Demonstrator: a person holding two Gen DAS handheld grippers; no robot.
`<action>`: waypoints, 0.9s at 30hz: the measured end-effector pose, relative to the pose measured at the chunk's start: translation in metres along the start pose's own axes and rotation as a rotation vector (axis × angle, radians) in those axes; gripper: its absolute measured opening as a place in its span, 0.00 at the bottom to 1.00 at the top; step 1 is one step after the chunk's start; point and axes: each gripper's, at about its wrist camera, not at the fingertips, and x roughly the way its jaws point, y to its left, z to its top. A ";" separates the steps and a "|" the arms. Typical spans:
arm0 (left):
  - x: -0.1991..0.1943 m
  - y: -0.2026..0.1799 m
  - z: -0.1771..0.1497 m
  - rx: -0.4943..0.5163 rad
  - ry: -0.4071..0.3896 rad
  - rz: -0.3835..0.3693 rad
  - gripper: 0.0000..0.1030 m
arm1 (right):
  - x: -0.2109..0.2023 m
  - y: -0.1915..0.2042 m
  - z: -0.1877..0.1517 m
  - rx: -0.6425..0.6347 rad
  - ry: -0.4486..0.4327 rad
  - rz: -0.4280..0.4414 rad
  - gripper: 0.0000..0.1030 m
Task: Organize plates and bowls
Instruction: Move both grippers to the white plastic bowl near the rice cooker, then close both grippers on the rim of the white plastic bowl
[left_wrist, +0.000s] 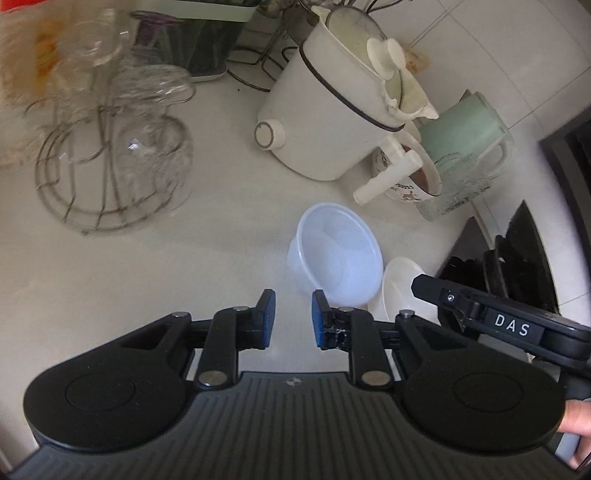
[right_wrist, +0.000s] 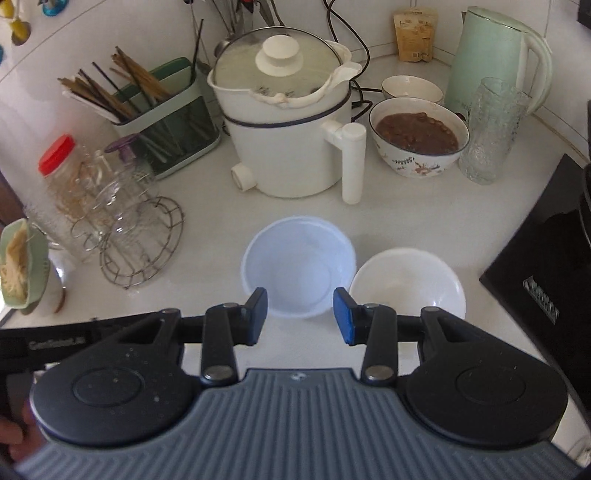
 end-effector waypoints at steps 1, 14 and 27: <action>0.005 -0.003 0.004 -0.002 -0.001 0.003 0.33 | 0.005 -0.004 0.004 -0.002 0.006 -0.001 0.41; 0.080 -0.013 0.031 -0.081 0.075 -0.003 0.43 | 0.085 -0.030 0.049 -0.013 0.084 -0.003 0.40; 0.119 -0.014 0.042 -0.129 0.115 0.015 0.20 | 0.128 -0.034 0.044 -0.031 0.136 -0.017 0.31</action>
